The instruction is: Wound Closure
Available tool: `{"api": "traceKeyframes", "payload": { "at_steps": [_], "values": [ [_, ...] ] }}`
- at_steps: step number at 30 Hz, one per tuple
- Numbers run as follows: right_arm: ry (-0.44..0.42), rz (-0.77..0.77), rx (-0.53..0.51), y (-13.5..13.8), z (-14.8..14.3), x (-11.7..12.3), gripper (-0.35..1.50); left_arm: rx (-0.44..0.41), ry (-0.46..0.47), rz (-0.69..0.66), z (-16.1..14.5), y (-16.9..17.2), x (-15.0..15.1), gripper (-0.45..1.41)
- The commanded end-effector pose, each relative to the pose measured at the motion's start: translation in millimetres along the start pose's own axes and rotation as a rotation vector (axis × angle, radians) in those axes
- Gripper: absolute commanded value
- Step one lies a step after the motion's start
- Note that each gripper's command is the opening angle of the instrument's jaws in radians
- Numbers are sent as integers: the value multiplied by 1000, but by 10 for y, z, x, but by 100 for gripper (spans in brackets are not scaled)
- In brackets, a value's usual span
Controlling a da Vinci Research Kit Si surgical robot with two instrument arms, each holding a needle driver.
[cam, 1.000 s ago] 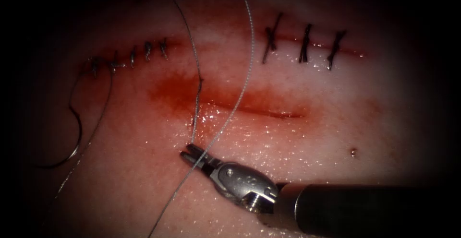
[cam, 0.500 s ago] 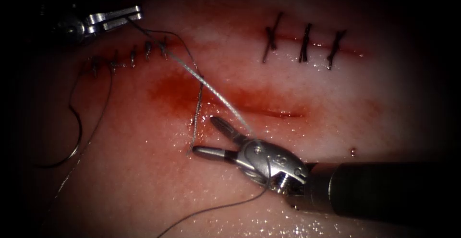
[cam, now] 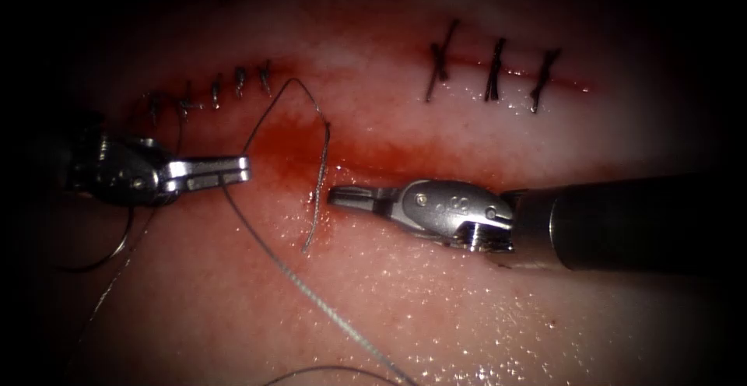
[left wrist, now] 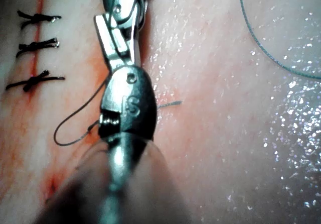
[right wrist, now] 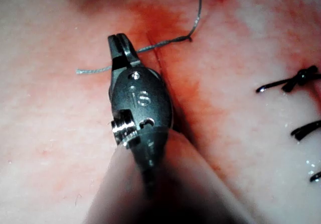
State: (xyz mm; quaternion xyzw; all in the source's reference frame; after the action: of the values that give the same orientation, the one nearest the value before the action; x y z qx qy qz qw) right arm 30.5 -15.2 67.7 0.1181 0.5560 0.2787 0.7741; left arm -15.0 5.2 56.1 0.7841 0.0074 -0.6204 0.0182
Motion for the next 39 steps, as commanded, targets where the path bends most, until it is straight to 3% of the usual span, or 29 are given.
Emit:
{"api": "traceKeyframes", "payload": {
  "at_steps": [1,5,7,11,14,17,22,29,34,39],
  "values": [
    [25,9,8,10,27,0,-35,10,8,-28,6,14,-11,-45],
    [30,13,10,19,53,5,-35,40,33,-65,8,22,-15,-45],
    [38,28,35,20,77,3,-35,64,112,-111,7,21,-17,-45],
    [67,74,61,24,91,-6,-35,86,194,-158,4,20,-18,-45],
    [154,134,74,33,96,-5,-35,91,232,-227,4,25,-22,-45],
    [261,190,88,44,100,7,-35,140,132,-313,4,35,-37,-45],
    [329,233,103,47,104,15,-35,187,37,-344,0,41,-53,-45],
    [450,304,303,52,104,21,-35,274,-118,-392,-20,39,-89,-45],
    [506,328,409,53,102,24,-35,290,-159,-399,-27,39,-106,-45],
    [492,334,503,55,96,28,-35,279,-170,-389,-35,38,-125,-45]
  ]
}}
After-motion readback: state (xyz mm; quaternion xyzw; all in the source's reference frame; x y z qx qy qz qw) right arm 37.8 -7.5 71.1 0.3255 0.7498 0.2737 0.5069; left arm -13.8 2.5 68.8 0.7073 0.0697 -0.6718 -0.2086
